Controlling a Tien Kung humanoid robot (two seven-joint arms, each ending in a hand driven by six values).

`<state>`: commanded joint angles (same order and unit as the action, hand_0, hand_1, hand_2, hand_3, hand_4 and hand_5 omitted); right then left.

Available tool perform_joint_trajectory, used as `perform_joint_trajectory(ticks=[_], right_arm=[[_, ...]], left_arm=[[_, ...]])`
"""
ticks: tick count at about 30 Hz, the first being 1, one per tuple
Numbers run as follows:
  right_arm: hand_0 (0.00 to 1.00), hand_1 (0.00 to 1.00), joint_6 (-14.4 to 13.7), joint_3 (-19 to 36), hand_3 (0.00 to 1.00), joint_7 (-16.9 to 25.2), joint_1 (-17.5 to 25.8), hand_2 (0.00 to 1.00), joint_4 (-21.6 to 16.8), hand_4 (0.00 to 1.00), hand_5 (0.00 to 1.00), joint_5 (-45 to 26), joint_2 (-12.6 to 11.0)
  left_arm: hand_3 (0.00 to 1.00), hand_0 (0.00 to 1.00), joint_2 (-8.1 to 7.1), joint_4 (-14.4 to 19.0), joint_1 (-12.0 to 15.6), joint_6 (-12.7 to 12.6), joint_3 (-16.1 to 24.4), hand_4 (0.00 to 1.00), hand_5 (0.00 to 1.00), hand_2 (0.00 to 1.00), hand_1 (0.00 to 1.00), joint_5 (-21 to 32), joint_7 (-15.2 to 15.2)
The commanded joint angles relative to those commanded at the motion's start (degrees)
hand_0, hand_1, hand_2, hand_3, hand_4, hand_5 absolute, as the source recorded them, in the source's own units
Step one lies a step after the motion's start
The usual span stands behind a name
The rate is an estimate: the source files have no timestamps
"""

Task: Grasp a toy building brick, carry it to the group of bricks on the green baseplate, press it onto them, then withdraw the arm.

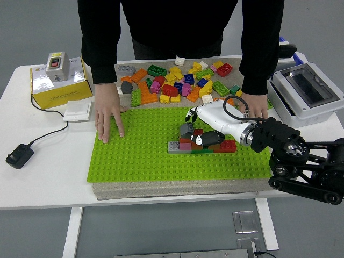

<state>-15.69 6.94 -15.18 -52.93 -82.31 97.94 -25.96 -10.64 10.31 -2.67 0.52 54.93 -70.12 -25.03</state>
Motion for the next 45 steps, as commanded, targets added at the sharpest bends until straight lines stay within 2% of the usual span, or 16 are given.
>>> perform_joint_trajectory(ticks=[10, 15, 16, 22, 27, 28, 33, 34, 45], right_arm=[[0.046, 0.102, -1.13, 3.97, 0.714, -1.07, 0.65, 0.646, -4.66, 0.62, 0.509, 0.16, -2.0], [0.046, 0.102, -1.06, 3.77, 0.714, -1.0, 0.93, 0.646, -4.69, 0.62, 0.509, -0.26, -2.12], [0.044, 0.104, -1.09, 3.72, 0.704, -1.09, 0.97, 0.662, -4.72, 0.581, 0.505, -0.21, -2.19], [0.044, 0.102, -1.0, 3.39, 0.701, -1.12, 1.05, 0.657, -4.82, 0.575, 0.499, -0.87, -2.7], [0.044, 0.102, -1.04, 2.69, 0.701, -0.75, 1.1, 0.657, -3.7, 0.575, 0.499, -2.19, -2.25], [0.044, 0.103, -1.05, 2.64, 0.693, -0.71, 1.12, 0.657, -3.6, 0.496, 0.46, -2.32, -2.2], [0.044, 0.103, -1.13, 2.61, 0.693, -0.68, 1.48, 0.657, -4.33, 0.496, 0.46, -2.49, -2.68], [0.044, 0.104, -1.15, 2.63, 0.69, -0.66, 1.53, 0.658, -4.44, 0.434, 0.438, -2.51, -2.76], [0.044, 0.103, -1.45, 2.93, 0.689, -0.58, 2.46, 0.658, -5.85, 0.41, 0.451, -2.7, -3.51]], left_arm=[[0.646, 0.699, -0.04, 0.0, 0.15, 0.01, 0.51, 0.135, 0.701, 0.521, 0.659, -0.47, -0.15], [0.646, 0.699, -0.01, 0.0, 0.18, -0.02, 0.34, 0.135, 0.701, 0.521, 0.659, -0.49, -0.06], [0.644, 0.698, -0.02, 0.0, 0.21, -0.02, 0.47, 0.132, 0.698, 0.519, 0.658, -0.7, -0.08], [0.643, 0.698, 0.0, 0.0, 0.3, -0.02, 0.49, 0.13, 0.698, 0.519, 0.658, -0.77, -0.08], [0.643, 0.698, 0.07, 0.0, 0.26, 0.03, 0.33, 0.13, 0.698, 0.519, 0.658, -0.66, -0.01], [0.642, 0.697, 0.08, 0.0, 0.26, 0.03, 0.32, 0.129, 0.697, 0.518, 0.658, -0.64, 0.0], [0.642, 0.697, 0.1, 0.0, 0.4, 0.07, 0.25, 0.129, 0.697, 0.518, 0.658, -0.62, -0.05], [0.641, 0.697, 0.11, 0.0, 0.42, 0.07, 0.25, 0.128, 0.696, 0.516, 0.657, -0.62, -0.06], [0.642, 0.697, 0.1, 0.0, 0.34, 0.08, -0.02, 0.127, 0.696, 0.514, 0.657, -0.29, 0.04]])
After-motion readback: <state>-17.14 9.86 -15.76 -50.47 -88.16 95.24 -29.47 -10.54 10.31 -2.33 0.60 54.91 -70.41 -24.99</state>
